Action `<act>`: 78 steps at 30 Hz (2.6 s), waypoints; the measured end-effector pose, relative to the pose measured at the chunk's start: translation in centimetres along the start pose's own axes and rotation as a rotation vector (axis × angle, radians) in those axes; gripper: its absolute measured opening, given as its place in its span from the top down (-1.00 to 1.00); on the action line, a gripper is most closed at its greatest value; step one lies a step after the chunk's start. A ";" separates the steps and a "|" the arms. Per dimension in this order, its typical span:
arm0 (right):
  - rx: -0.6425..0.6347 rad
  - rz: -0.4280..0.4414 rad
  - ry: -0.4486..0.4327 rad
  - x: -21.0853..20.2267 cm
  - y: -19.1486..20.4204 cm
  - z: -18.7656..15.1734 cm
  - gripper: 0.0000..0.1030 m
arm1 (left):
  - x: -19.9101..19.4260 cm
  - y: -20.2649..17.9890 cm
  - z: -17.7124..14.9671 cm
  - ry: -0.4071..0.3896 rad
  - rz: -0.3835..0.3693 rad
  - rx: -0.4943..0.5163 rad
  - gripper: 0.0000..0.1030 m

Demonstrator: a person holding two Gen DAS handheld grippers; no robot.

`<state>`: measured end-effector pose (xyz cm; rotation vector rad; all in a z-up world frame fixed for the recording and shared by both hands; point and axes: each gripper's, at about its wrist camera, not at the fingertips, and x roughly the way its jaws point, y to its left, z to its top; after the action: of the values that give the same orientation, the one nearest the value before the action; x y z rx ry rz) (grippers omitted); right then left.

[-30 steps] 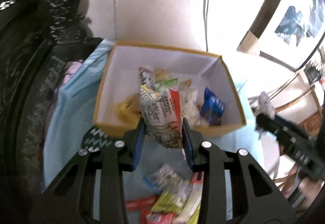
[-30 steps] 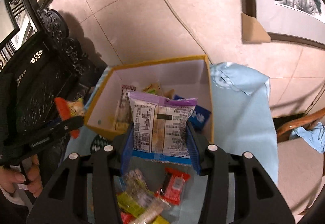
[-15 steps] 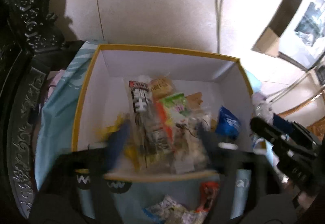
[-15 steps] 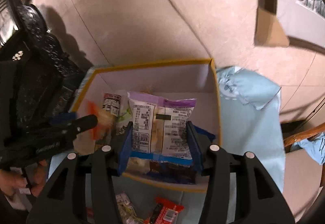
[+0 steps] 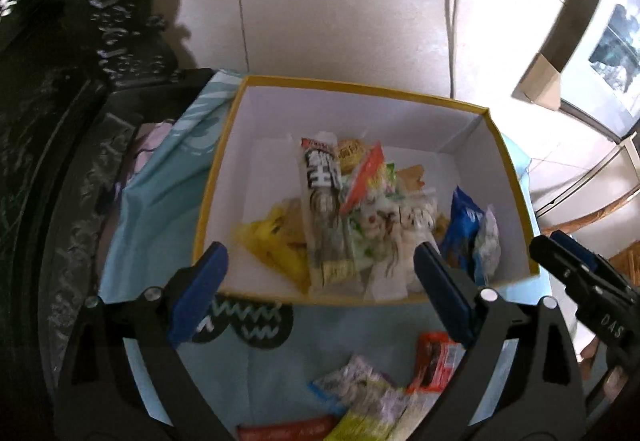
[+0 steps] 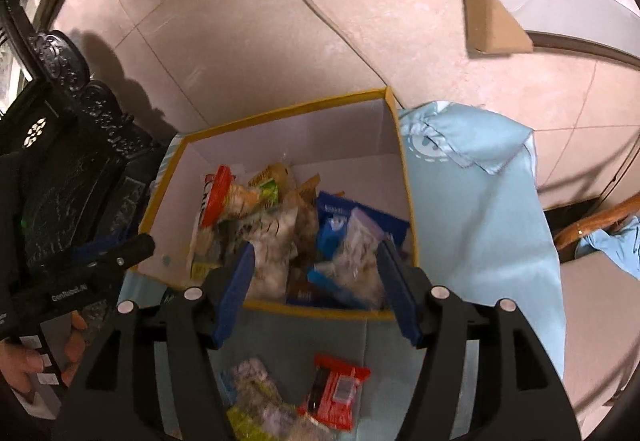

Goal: Organize snacks
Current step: 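Return both tools to the pile and grasp a red snack pack with the right tool, then lift the red pack with the right tool while the left tool reaches for a yellow bar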

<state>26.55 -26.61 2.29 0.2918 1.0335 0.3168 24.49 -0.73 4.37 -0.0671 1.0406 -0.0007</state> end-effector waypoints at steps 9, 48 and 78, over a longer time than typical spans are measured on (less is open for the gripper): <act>0.027 -0.030 0.041 -3.1 -1.5 -5.9 -0.31 | -3.2 1.4 -7.1 0.041 0.006 -0.020 -0.85; -0.001 -0.065 0.164 0.8 -1.5 -13.6 0.13 | 0.6 -0.4 -16.9 0.256 -0.018 0.059 -0.85; 0.067 0.022 0.199 -4.7 -8.5 -16.6 0.12 | 5.2 -10.3 -21.7 0.379 -0.232 0.162 0.18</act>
<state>10.85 -34.76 -5.22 0.3374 1.2391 0.3360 8.73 -12.41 -10.45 -0.0404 1.4024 -0.3192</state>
